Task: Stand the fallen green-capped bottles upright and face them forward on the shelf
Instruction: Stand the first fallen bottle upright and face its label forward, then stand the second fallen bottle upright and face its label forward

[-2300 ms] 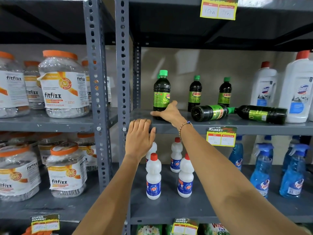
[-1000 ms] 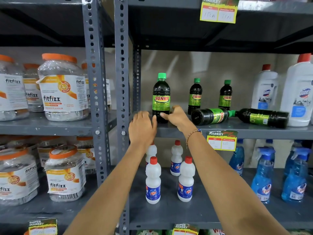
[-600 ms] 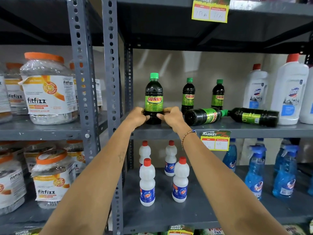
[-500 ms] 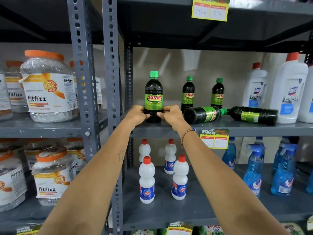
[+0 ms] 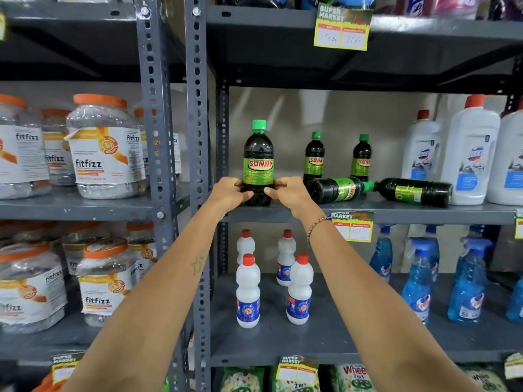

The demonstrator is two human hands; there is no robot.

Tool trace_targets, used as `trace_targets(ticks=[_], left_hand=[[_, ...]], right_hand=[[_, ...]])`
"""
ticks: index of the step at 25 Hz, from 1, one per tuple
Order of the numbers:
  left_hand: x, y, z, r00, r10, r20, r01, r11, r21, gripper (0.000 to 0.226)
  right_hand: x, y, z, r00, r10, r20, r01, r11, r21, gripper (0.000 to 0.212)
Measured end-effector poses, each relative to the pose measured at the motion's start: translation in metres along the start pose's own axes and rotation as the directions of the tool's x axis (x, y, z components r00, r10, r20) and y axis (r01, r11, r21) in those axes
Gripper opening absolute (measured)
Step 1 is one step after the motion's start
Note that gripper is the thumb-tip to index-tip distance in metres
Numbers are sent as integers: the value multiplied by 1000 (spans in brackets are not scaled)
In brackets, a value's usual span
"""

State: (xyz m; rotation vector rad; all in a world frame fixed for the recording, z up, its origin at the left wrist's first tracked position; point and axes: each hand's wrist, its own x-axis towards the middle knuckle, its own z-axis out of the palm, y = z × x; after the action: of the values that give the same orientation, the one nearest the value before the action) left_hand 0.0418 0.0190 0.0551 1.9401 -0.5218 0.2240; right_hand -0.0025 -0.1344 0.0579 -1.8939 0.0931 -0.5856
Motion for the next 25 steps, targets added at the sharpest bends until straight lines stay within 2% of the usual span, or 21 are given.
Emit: trace_targets(ticks=[6, 7, 8, 9, 11, 12, 13, 16, 18, 20, 23, 25], left_hand=[[-6, 0, -3, 1000, -4, 30, 2, 997, 76, 34], [-7, 0, -2, 1000, -5, 3, 5, 992, 128, 37], [-11, 1, 2, 997, 14, -81, 0, 984, 180, 39], [-17, 5, 8, 974, 70, -217, -22, 976, 216, 37], [-33, 13, 29, 844, 302, -443, -193, 942, 274, 19], [-40, 17, 44, 788, 411, -459, -299, 907, 297, 16], [-46, 21, 61, 764, 489, -421, -380, 868, 319, 19], [-50, 23, 109, 751, 619, -231, -477, 750, 459, 24], [-48, 15, 134, 738, 655, -162, -424, 637, 644, 34], [-44, 0, 143, 735, 664, -138, -356, 551, 755, 39], [-41, -12, 151, 720, 675, -162, -310, 521, 795, 35], [-39, -11, 159, 728, 661, -179, -296, 540, 788, 33]], right_hand=[[-14, -6, -7, 997, -19, 80, 20, 1000, -20, 26], [-17, -8, -11, 997, -35, 66, 38, 998, -45, 23], [-18, -10, -18, 997, -70, 17, 72, 993, -90, 21], [-18, -13, -28, 990, -123, -68, 109, 978, -178, 24], [-16, -19, -47, 922, -267, -279, 115, 880, -462, 32], [-12, -20, -56, 884, -315, -345, 72, 822, -565, 32], [-6, -21, -64, 873, -317, -371, 18, 780, -625, 33], [10, -24, -77, 939, -149, -311, -130, 682, -720, 48], [15, -22, -88, 966, -32, -258, -183, 623, -761, 60], [17, -22, -95, 975, 82, -206, -213, 602, -769, 67], [22, -20, -111, 968, 166, -187, -251, 652, -715, 68], [26, -22, -121, 947, 208, -245, -321, 636, -702, 75]])
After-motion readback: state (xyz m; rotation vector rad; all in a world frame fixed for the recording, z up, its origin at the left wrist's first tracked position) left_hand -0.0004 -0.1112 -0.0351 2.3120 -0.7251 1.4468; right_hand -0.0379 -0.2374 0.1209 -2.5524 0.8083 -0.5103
